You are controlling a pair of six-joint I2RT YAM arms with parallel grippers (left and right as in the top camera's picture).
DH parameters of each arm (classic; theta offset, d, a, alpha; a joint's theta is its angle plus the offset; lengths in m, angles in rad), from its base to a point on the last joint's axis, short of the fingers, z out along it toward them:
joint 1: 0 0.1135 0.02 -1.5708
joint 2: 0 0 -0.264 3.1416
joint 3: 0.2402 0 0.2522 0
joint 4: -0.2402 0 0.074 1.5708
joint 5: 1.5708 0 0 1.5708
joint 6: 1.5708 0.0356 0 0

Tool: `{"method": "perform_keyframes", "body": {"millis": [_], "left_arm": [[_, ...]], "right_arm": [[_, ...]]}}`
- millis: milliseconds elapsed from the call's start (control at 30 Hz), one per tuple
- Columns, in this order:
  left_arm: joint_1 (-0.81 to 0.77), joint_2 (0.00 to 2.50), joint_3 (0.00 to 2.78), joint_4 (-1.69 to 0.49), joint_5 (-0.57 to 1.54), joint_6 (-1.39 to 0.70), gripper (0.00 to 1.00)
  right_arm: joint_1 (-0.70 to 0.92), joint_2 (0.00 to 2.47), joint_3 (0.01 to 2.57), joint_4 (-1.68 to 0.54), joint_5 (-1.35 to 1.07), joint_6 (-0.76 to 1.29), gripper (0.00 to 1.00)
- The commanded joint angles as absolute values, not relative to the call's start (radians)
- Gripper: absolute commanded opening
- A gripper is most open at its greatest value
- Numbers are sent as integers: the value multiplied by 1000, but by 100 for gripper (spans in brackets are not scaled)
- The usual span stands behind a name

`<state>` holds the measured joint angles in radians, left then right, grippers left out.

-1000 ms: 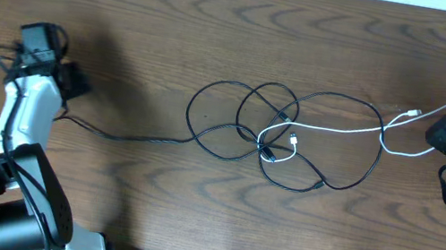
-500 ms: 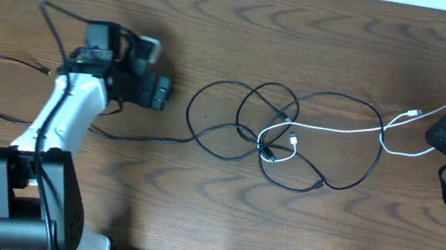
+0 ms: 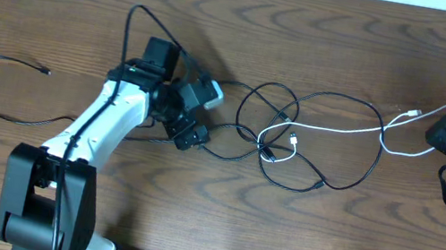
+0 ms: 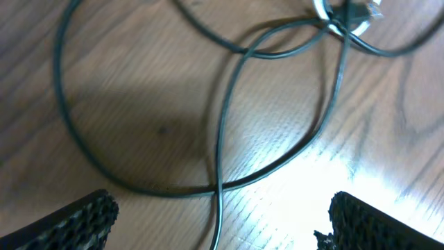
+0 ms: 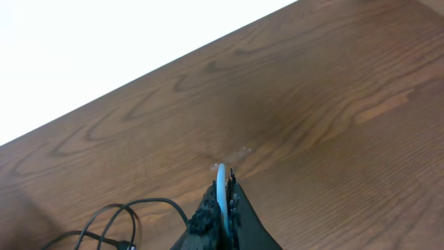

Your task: Untangle cables

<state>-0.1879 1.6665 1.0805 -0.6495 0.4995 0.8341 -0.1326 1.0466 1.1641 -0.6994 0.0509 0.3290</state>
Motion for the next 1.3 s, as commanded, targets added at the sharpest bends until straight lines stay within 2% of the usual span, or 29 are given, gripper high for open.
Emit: {"method": "perform_keyframes", "body": {"millis": [0, 300, 533, 1033, 1100, 1267], "left_arm": [[-210, 1694, 1103, -649, 516, 999, 98], [-229, 1792, 1103, -643, 531, 998, 98], [-233, 1797, 1102, -612, 600, 998, 98], [-234, 1837, 1100, -546, 598, 998, 99], [-233, 1877, 1100, -518, 593, 998, 93], [-233, 1883, 1100, -490, 593, 998, 93]], "right_arm": [[-136, 1047, 1169, -700, 49, 336, 1], [-136, 1047, 1169, -700, 41, 337, 1], [-137, 1047, 1169, -700, 41, 344, 1], [-136, 1047, 1169, -700, 30, 344, 1], [-137, 1047, 1169, -700, 27, 344, 1], [-137, 1047, 1169, -700, 27, 344, 1]]}}
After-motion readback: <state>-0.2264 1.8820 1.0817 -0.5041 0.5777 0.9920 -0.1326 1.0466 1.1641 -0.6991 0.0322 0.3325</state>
